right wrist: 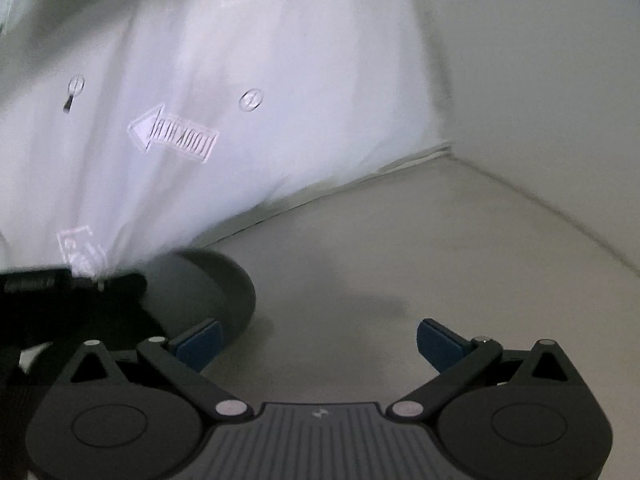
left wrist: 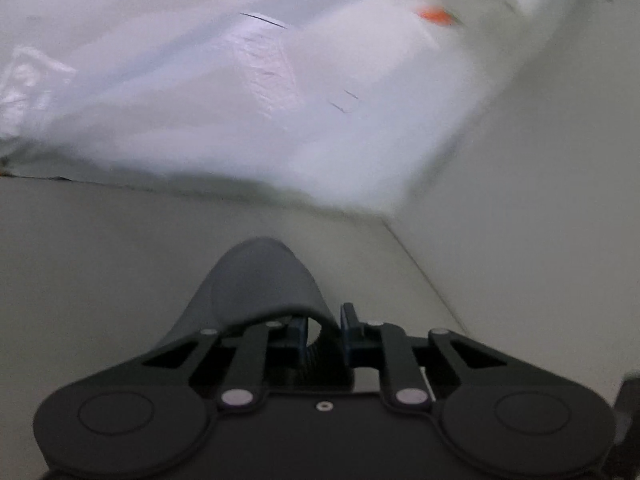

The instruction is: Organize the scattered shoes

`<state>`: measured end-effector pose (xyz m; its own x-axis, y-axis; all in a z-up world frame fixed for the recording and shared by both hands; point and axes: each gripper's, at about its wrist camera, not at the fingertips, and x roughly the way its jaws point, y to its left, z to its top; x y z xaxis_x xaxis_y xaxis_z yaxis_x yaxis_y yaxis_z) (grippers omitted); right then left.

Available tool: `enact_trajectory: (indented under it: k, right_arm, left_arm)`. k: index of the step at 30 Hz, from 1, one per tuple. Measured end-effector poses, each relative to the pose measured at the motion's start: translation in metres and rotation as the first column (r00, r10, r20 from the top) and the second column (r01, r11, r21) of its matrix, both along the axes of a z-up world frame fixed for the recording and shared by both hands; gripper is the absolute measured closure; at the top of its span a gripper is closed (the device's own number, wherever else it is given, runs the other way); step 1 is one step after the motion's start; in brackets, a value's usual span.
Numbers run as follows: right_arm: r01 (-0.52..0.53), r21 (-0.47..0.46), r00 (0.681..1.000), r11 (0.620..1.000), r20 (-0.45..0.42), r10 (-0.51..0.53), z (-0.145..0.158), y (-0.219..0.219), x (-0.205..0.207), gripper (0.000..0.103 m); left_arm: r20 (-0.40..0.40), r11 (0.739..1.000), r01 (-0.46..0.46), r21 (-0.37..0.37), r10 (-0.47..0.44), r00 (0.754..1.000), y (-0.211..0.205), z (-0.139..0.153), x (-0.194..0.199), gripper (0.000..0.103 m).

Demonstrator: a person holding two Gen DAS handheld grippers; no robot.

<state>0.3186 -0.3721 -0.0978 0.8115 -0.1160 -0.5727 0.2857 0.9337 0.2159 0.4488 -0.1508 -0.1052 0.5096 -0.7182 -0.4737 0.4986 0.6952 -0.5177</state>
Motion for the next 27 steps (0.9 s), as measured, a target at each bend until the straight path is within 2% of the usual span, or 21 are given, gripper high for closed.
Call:
enact_trajectory:
  k: [2,6,9,11,14,17,20,22,25,26,27]
  right_arm:
    - [0.037,-0.003,0.999,0.999,0.01,-0.037,0.007,-0.012,-0.032,0.0]
    - [0.09,-0.01,0.996,0.996,-0.001,-0.09,0.007,-0.033,-0.076,0.0]
    - [0.149,-0.004,0.989,0.989,-0.02,-0.15,0.003,-0.051,-0.118,0.0]
    - [0.179,-0.004,0.984,0.984,-0.025,-0.179,0.002,-0.059,-0.136,0.0]
    - [0.206,-0.002,0.978,0.979,-0.022,-0.206,0.002,-0.068,-0.153,0.0]
    - [0.219,-0.003,0.976,0.976,-0.017,-0.219,0.002,-0.076,-0.167,0.0]
    - [0.21,-0.004,0.978,0.978,-0.012,-0.21,0.003,-0.079,-0.178,0.0]
    - [0.192,-0.011,0.981,0.981,-0.011,-0.192,0.004,-0.079,-0.184,0.0]
    - [0.163,-0.009,0.986,0.987,-0.017,-0.163,0.002,-0.079,-0.186,0.0]
    - [0.148,-0.003,0.989,0.989,-0.022,-0.148,0.001,-0.079,-0.187,0.0]
    - [0.14,0.0,0.99,0.99,-0.023,-0.14,0.0,-0.079,-0.189,0.0]
  left_arm:
    - [0.016,0.998,0.064,0.023,-0.064,0.998,-0.017,0.01,-0.03,0.086]
    - [-0.004,0.989,0.148,0.013,-0.148,0.989,-0.041,0.018,-0.068,0.085]
    - [-0.071,0.988,0.152,-0.022,-0.154,0.986,-0.057,0.013,-0.094,0.086]
    - [-0.117,0.989,0.14,-0.052,-0.145,0.982,-0.067,0.007,-0.111,0.086]
    - [-0.156,0.993,0.108,-0.054,-0.116,0.981,-0.079,-0.002,-0.136,0.085]
    - [-0.202,0.999,0.012,-0.051,-0.022,0.979,-0.078,-0.016,-0.15,0.085]
    - [-0.228,0.994,-0.103,-0.039,0.092,0.969,-0.069,-0.025,-0.15,0.083]
    - [-0.243,0.978,-0.204,-0.038,0.189,0.951,-0.055,-0.03,-0.15,0.083]
    - [-0.263,0.937,-0.346,-0.041,0.324,0.909,-0.031,-0.035,-0.151,0.082]
    - [-0.266,0.924,-0.38,-0.042,0.356,0.896,-0.023,-0.036,-0.152,0.082]
    - [-0.259,0.92,-0.389,-0.044,0.366,0.894,-0.016,-0.036,-0.152,0.081]
